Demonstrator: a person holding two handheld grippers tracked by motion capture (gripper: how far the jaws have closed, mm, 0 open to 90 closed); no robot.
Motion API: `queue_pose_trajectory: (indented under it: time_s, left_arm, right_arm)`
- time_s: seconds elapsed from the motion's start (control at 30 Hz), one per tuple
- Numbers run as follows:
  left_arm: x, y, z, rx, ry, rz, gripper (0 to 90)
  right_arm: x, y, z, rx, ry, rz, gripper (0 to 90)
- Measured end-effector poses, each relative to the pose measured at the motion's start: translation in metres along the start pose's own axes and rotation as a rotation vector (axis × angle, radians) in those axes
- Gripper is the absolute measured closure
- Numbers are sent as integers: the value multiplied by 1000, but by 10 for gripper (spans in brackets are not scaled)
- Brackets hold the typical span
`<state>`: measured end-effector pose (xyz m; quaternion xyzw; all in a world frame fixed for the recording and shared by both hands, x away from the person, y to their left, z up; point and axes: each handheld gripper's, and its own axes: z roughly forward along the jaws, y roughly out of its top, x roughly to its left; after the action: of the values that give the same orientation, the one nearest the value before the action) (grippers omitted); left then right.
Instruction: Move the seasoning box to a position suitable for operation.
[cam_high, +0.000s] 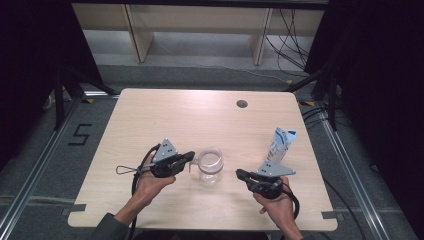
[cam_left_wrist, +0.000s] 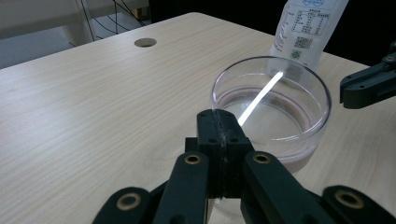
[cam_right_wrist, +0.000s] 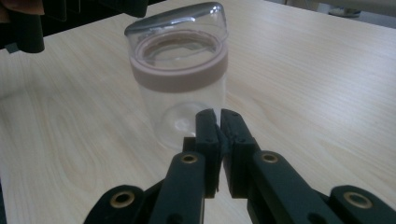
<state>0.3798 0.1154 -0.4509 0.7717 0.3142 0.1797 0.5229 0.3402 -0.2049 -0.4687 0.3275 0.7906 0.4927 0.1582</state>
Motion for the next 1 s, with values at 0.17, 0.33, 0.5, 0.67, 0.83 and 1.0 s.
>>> queue_pose_trajectory:
  time_s: [0.17, 0.33, 0.5, 0.67, 0.83, 1.0]
  left_arm:
    - [0, -1, 0, 1, 4, 1, 892]
    - [1, -2, 1, 1, 2, -11, 893]
    - [1, -2, 1, -3, -6, -9, 893]
    - [1, -2, 1, -3, -6, -9, 892]
    - [1, -2, 1, -3, -6, -9, 893]
    - [2, -2, 1, -4, -11, -11, 881]
  right_arm:
    - [-2, 9, 13, -8, 18, -16, 877]
    - [1, 14, 19, -6, 16, 5, 877]
    - [0, 22, 24, -36, 29, -30, 876]
    - [3, 28, 32, -20, 42, -36, 876]
    - [4, 34, 38, -47, 44, -61, 876]
    - [6, 37, 39, -36, 52, -60, 876]
